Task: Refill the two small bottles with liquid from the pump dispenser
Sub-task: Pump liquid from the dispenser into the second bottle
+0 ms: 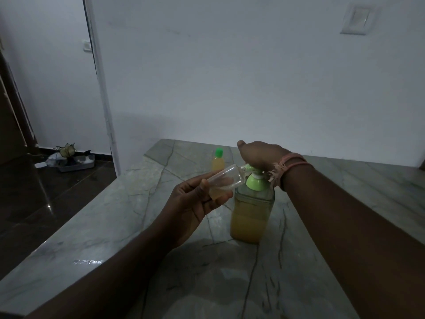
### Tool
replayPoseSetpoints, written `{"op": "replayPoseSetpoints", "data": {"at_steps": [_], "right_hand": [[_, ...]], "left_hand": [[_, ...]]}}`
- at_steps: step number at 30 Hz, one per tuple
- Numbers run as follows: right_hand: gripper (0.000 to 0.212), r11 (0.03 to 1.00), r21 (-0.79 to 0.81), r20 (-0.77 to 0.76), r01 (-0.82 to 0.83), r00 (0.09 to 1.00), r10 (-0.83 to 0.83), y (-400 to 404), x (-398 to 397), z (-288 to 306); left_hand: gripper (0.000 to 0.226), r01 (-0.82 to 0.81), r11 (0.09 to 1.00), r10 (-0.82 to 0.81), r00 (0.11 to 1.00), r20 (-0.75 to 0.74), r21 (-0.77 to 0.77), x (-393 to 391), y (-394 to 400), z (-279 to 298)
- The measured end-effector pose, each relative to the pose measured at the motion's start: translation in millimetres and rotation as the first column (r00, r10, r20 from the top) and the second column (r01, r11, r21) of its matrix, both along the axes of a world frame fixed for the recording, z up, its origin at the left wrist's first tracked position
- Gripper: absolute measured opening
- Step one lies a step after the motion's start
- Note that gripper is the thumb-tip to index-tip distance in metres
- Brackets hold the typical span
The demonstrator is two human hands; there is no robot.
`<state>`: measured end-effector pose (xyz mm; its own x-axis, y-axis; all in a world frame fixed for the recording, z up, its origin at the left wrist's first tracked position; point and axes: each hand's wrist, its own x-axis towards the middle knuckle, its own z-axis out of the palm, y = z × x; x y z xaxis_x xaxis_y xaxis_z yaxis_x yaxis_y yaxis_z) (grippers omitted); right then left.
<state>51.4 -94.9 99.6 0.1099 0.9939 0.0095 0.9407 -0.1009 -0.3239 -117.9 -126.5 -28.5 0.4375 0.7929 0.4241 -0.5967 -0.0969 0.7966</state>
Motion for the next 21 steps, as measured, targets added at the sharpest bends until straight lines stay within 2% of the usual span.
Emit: {"op": "replayPoseSetpoints", "data": {"at_steps": [5,8,14,18,21], "right_hand": [[0.045,0.998,0.057,-0.070,0.013,0.998,-0.009,2.7,1.7,-4.5],[0.043,0.999,0.033,-0.111,0.015,0.994,-0.012,1.9,1.6,-8.9],[0.050,1.000,0.010,-0.042,-0.014,0.999,0.014,2.5,5.4,-4.3],[0.038,0.999,0.052,-0.050,0.000,0.999,0.003,-0.2,3.6,-7.6],[0.037,0.999,0.041,-0.038,-0.007,0.999,0.009,-2.8,4.1,-8.4]], "left_hand": [[0.061,-0.002,1.000,0.002,1.000,-0.006,-0.006,0.1,2.1,0.6],[0.064,0.001,1.000,-0.001,1.000,-0.005,0.002,-0.9,3.4,-2.3],[0.062,-0.011,1.000,0.011,1.000,-0.012,0.003,1.0,-0.6,2.6],[0.061,-0.005,1.000,0.005,1.000,-0.009,0.002,-0.6,0.5,1.9],[0.061,-0.004,1.000,0.004,1.000,-0.009,-0.004,-1.2,0.4,1.5]]}}
